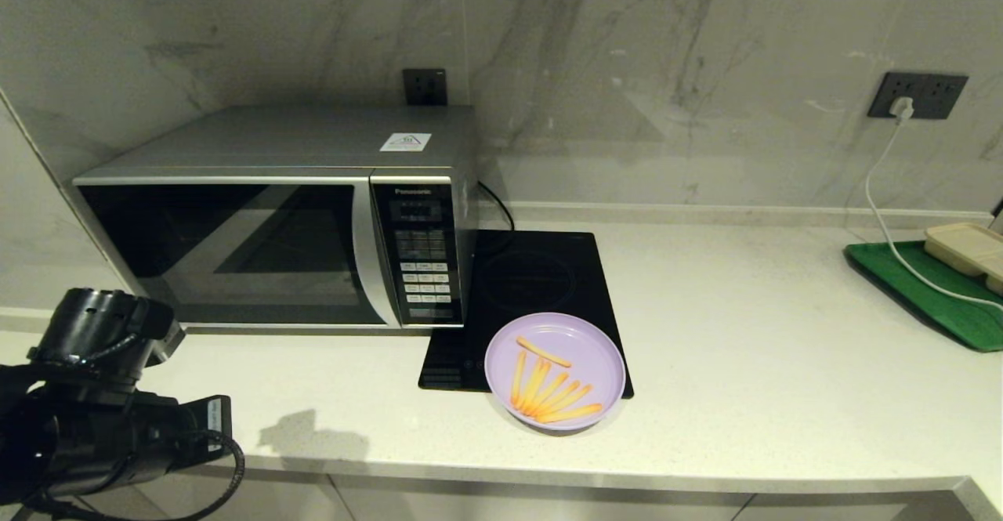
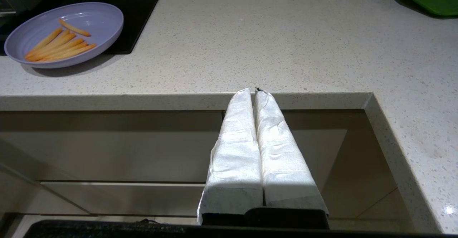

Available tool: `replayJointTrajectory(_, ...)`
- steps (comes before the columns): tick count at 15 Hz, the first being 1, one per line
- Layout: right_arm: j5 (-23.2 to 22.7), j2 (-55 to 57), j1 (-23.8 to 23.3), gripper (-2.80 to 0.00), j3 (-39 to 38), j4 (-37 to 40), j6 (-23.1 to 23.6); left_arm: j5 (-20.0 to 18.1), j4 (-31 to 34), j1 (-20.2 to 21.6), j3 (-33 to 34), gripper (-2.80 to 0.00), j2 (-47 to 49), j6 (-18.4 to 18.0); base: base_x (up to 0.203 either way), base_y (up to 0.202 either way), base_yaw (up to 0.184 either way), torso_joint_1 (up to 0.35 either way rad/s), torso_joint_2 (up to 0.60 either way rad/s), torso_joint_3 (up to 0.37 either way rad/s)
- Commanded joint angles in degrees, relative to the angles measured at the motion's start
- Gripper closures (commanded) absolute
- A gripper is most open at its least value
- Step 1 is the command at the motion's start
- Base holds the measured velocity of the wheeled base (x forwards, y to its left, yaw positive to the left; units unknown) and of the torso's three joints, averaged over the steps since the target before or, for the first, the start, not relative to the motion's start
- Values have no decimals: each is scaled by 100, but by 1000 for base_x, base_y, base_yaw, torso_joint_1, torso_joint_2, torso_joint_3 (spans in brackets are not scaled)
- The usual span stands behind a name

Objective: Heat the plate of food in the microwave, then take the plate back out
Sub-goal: Open the microwave oven

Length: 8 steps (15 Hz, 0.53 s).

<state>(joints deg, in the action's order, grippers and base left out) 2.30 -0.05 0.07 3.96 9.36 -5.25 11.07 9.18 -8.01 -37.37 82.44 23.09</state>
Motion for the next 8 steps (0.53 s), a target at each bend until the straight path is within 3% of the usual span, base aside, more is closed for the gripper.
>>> replayJointTrajectory(1,-2,5,1,0,-1,4,-2,12,-55,-46,-19,0,-78,300,0,0,0,0,0,0)
replayJointTrajectory(4,-2,5,1,0,-1,4,-2,29,-145,-81,-43,0,-133,411,0,0,0,0,0,0)
replayJointTrajectory(8,-1,5,1,0,-1,4,-2,59,-144,-593,-57,0,-359,418,0,0,0,0,0,0)
